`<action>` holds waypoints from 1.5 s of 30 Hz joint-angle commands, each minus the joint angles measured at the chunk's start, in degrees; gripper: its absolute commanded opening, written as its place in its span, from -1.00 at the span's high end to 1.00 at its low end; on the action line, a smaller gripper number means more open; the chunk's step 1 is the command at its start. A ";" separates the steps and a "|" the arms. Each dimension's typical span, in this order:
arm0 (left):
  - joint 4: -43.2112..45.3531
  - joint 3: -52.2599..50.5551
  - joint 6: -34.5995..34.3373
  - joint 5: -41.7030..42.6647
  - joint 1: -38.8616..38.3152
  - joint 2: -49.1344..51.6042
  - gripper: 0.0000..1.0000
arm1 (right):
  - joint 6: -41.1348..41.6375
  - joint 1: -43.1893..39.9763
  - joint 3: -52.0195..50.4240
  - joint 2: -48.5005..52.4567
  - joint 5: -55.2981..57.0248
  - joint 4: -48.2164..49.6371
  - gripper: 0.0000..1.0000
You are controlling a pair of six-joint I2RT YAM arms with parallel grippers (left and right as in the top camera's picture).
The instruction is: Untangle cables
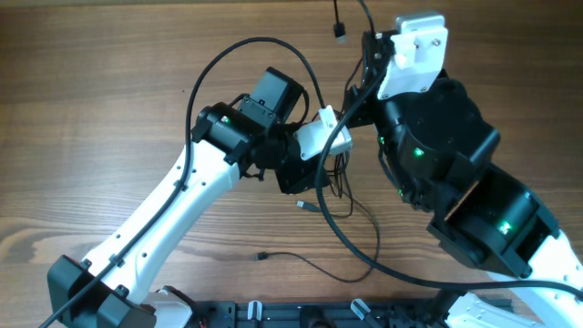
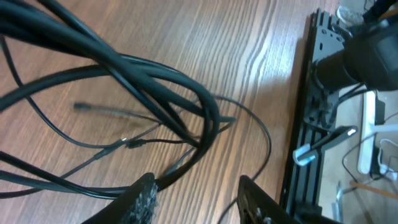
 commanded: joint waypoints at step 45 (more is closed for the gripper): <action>15.04 0.46 -5.81 7.08 -7.26 0.24 0.31 | 0.02 -0.07 0.13 -9.75 -9.77 -1.68 0.91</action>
